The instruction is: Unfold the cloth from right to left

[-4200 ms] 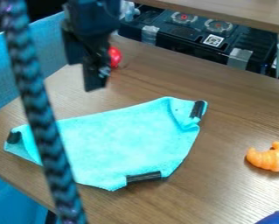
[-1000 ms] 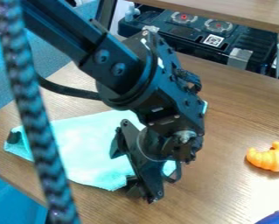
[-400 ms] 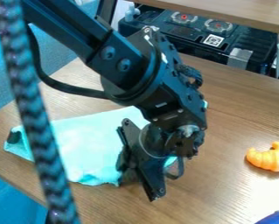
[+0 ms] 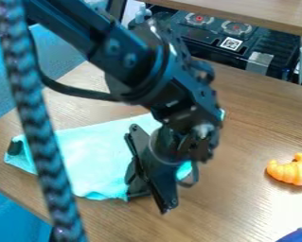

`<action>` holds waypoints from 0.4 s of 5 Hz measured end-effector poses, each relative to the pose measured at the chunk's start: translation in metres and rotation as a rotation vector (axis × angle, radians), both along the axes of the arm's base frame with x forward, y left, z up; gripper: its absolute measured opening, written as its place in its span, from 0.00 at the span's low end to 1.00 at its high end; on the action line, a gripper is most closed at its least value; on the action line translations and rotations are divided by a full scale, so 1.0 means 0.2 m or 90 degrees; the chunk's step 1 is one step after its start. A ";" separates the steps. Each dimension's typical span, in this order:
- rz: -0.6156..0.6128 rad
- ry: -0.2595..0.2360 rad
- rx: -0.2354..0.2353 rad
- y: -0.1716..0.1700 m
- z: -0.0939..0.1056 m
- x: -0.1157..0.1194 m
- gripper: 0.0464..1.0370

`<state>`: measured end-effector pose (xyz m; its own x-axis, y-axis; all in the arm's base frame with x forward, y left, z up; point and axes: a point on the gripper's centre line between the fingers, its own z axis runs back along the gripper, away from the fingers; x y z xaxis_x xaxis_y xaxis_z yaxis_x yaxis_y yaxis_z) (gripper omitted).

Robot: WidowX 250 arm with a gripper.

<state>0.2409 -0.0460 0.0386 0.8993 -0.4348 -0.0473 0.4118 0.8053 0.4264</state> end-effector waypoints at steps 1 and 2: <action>0.030 -0.030 -0.043 0.02 0.13 0.08 0.00; 0.080 -0.040 -0.082 0.08 0.25 0.18 0.00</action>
